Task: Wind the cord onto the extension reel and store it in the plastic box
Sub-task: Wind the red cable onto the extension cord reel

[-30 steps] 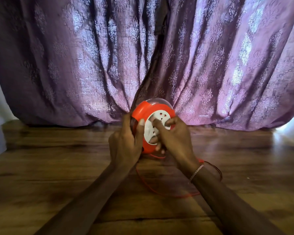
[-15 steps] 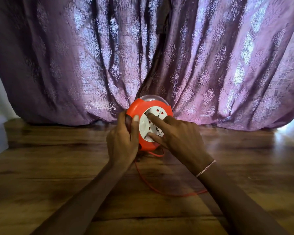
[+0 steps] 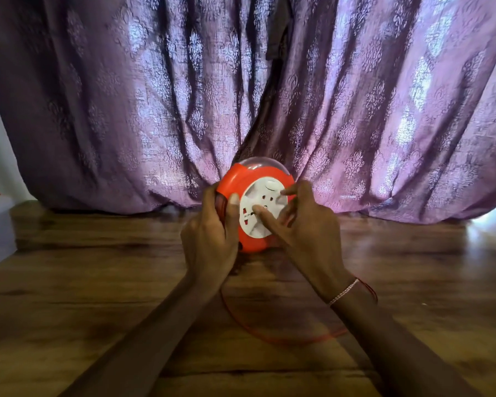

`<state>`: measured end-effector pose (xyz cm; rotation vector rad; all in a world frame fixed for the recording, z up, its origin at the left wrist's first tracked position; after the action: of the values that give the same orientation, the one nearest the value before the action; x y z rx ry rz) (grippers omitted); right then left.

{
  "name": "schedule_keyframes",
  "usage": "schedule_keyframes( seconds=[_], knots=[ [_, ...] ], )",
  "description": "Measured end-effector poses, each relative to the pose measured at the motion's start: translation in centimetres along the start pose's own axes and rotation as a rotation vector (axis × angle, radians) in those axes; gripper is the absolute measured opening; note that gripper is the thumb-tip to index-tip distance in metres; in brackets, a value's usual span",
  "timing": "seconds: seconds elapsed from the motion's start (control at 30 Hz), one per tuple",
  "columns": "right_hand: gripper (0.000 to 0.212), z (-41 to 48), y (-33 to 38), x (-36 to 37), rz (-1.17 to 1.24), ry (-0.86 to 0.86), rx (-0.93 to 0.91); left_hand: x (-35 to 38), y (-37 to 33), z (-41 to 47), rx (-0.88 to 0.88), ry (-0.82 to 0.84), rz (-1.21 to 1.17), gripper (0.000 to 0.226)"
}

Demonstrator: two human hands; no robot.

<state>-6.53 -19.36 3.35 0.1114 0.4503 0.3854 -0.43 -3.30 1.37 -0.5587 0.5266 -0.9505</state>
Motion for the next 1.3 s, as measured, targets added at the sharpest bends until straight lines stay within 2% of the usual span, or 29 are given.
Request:
schedule_keyframes(
  seconds=[0.07, 0.13, 0.23, 0.33, 0.43, 0.5, 0.67, 0.73, 1.0, 1.13, 1.2, 1.3],
  knots=[
    [0.050, 0.2, 0.4, -0.4, -0.193, 0.068, -0.277, -0.2, 0.0, 0.1, 0.003, -0.011, -0.026, 0.052],
    [0.049, 0.3, 0.8, -0.3, -0.324, 0.128, -0.429, -0.3, 0.1, 0.2, -0.010, -0.006, -0.054, 0.051],
    [0.049, 0.4, 0.9, -0.2, -0.374, 0.167, -0.533, -0.2, 0.3, 0.2, -0.028, 0.005, -0.058, 0.046],
    [0.058, 0.5, 0.5, -0.2, -0.401, 0.242, -0.574, -0.1, 0.3, 0.2, -0.020, 0.027, -0.059, 0.044],
    [0.058, 0.2, 0.3, -0.4, -0.403, 0.193, -0.562, 0.2, 0.0, 0.0, 0.014, 0.052, -0.032, 0.049],
    [0.057, -0.1, 0.3, 0.1, -0.375, 0.157, -0.491, 0.3, -0.1, -0.2, 0.032, 0.059, -0.009, 0.051],
    [0.063, -1.1, 0.0, 2.1, -0.083, 0.157, -0.078, 0.1, 0.2, 0.1, 0.075, 0.071, 0.052, 0.051],
    [0.065, -1.3, -0.2, 2.6, -0.009, 0.189, 0.012, 0.0, 0.5, 0.3, 0.090, 0.080, 0.058, 0.053],
    [0.064, -0.5, -0.3, 2.0, -0.120, 0.050, -0.165, 0.5, 0.7, 0.5, 0.029, 0.081, -0.045, 0.052],
    [0.062, 0.0, -0.2, 1.4, -0.185, 0.054, -0.202, 1.0, 1.1, 0.6, -0.033, 0.078, -0.091, 0.052],
    [0.053, 0.0, -0.3, 1.0, -0.082, 0.047, -0.211, 0.9, 1.8, 1.0, -0.106, 0.040, -0.122, 0.049],
    [0.024, 0.1, -1.1, 0.0, 0.228, -0.133, -0.077, 0.6, 2.9, 1.5, -0.290, -0.025, -0.221, 0.050]
  ],
)
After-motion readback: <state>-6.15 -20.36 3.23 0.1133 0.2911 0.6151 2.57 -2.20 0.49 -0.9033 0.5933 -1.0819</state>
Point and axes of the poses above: each hand's wrist, its own z-axis towards the middle knuckle, its own x-axis out of the palm, y = z × x, the point moved 4 cm from there along z, towards the middle knuckle, and after that the axes turned 11 degrees about -x, right-handed, at the moved point
